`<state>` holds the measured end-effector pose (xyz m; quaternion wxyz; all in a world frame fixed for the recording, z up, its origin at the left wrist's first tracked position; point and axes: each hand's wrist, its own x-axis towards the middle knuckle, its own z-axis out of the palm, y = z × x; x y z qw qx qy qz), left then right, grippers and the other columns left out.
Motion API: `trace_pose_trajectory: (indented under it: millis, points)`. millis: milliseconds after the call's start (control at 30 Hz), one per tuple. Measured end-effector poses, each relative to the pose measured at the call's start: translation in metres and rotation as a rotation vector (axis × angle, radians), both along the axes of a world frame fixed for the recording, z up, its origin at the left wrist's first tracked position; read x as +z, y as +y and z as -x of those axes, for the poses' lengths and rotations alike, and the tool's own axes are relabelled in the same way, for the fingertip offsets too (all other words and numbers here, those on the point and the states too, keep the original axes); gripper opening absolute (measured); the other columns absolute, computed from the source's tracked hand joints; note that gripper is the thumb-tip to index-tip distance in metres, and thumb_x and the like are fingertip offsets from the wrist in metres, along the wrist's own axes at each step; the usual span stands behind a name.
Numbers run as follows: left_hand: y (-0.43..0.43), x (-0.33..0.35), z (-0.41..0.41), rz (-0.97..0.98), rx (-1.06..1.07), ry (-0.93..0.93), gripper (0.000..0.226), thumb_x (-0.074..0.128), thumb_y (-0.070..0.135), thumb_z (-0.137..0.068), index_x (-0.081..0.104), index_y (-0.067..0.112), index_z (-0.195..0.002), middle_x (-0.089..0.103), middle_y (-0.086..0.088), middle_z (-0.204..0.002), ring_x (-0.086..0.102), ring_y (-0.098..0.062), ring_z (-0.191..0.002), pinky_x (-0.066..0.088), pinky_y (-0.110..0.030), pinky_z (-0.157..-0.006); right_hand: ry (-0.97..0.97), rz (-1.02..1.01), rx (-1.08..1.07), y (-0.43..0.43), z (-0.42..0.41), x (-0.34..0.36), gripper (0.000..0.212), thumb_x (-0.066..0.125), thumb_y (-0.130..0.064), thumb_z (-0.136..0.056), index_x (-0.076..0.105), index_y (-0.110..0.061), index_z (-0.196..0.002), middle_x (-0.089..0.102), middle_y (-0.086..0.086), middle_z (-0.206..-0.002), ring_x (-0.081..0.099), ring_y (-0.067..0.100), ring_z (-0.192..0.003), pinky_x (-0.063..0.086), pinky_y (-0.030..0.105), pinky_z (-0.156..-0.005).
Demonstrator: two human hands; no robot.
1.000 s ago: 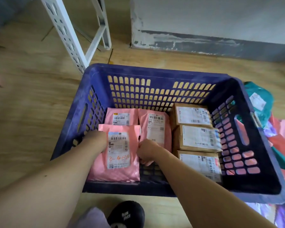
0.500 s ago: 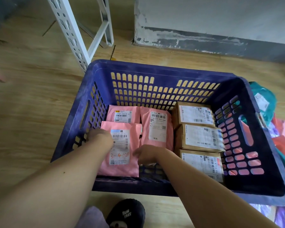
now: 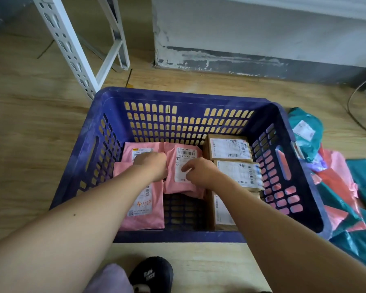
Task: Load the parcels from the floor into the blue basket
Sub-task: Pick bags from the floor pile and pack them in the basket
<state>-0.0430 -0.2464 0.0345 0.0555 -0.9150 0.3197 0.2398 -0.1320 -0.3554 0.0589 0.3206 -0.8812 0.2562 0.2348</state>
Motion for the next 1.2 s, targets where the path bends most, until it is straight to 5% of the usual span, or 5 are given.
trace_pose_trajectory:
  millis: [233,567,933,1100,1200]
  points:
    - [-0.049,0.031,0.023,0.299,0.071,0.024,0.009,0.051,0.024,-0.089,0.06,0.023,-0.09,0.063,0.004,-0.091,0.061,-0.018,-0.084,0.052,-0.032,-0.073,-0.233,0.078,-0.17,-0.046,0.028,0.035,0.031,0.048,-0.008,-0.088,0.068,-0.018,-0.11,0.066,0.003,-0.112,0.056,0.016,-0.084,0.043,0.023,-0.064]
    - [-0.128,0.074,0.086,0.678,-0.019,0.024,0.009,0.057,0.024,-0.088,0.06,0.026,-0.097,0.062,0.009,-0.101,0.059,-0.012,-0.089,0.053,-0.033,-0.074,-0.483,0.218,-0.424,-0.108,0.102,0.071,0.029,0.053,-0.007,-0.086,0.072,-0.017,-0.105,0.071,-0.001,-0.106,0.061,0.013,-0.097,0.043,0.021,-0.08]
    - [-0.205,0.086,0.158,0.805,-0.258,0.088,0.016,0.055,0.016,-0.086,0.062,0.02,-0.1,0.057,0.001,-0.104,0.057,-0.018,-0.092,0.048,-0.031,-0.074,-0.471,0.25,-0.755,-0.199,0.194,0.066,0.025,0.055,-0.004,-0.082,0.074,-0.013,-0.096,0.073,0.009,-0.097,0.066,0.028,-0.095,0.051,0.037,-0.089]
    - [-0.246,0.074,0.173,0.646,-0.432,0.088,0.026,0.054,0.019,-0.087,0.059,0.022,-0.113,0.05,-0.001,-0.12,0.049,-0.02,-0.109,0.037,-0.028,-0.08,-0.415,0.21,-0.895,-0.226,0.219,0.031,0.03,0.05,-0.002,-0.081,0.074,-0.018,-0.09,0.072,0.016,-0.093,0.066,0.034,-0.09,0.051,0.033,-0.08]
    - [-0.272,0.065,0.175,0.548,-0.505,0.093,0.03,0.054,0.02,-0.087,0.057,0.022,-0.117,0.047,-0.003,-0.127,0.045,-0.022,-0.118,0.04,-0.034,-0.095,-0.344,0.191,-0.917,-0.241,0.219,0.007,0.038,0.047,0.0,-0.082,0.071,-0.016,-0.107,0.07,0.011,-0.106,0.064,0.03,-0.1,0.047,0.029,-0.083]
